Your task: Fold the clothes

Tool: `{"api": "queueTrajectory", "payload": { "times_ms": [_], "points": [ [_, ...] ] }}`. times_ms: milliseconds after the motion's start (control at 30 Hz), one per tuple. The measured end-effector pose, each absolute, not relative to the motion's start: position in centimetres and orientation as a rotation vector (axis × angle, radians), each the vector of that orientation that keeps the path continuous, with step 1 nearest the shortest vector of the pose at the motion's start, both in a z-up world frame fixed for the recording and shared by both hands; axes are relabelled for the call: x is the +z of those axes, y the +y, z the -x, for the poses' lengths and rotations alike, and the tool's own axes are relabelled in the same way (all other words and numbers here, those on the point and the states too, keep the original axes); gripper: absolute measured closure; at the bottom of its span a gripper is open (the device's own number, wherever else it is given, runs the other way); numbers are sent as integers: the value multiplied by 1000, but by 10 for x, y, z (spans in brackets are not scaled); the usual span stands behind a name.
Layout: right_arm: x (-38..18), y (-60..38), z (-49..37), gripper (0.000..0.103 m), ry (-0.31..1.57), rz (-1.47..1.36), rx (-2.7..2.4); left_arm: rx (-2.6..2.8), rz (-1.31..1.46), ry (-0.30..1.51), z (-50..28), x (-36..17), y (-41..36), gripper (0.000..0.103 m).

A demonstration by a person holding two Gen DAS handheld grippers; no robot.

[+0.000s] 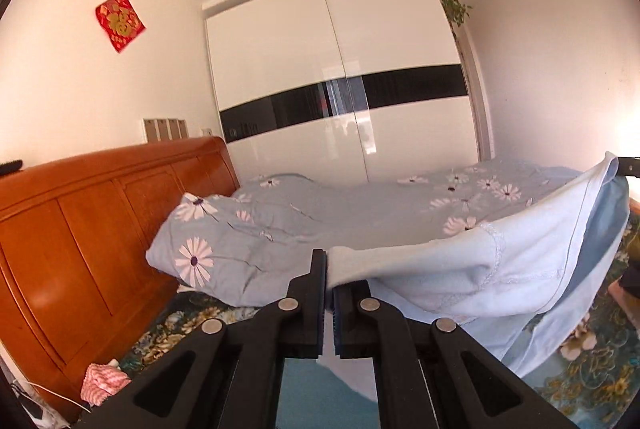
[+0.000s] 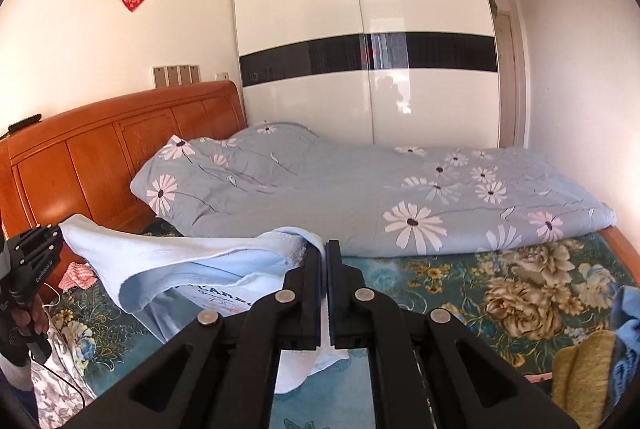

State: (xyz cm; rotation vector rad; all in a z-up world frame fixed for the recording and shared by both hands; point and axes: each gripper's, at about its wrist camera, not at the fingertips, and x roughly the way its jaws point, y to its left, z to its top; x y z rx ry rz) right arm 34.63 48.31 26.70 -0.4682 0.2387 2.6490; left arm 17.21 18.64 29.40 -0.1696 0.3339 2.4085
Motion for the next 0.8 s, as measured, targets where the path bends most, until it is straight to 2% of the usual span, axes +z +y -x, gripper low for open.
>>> {"api": "queueTrajectory", "payload": {
  "times_ms": [200,333,400,467,567,800],
  "points": [
    [323,447,-377,101,113,334,2688,2437,31,262,-208,366,137,100],
    [353,431,-372,101,18,269,2708,2463,38,259,-198,384,123,100],
    [361,427,-360,101,-22,264,2714,2477,106,273,-177,377,130,99],
    [359,428,-337,101,-45,301,2716,2482,229,316,-143,352,144,99],
    [321,446,-279,101,-58,452,2692,2482,389,371,-97,288,176,99],
    [166,513,-133,101,100,858,2592,2441,806,410,24,120,245,99]
  ]
}}
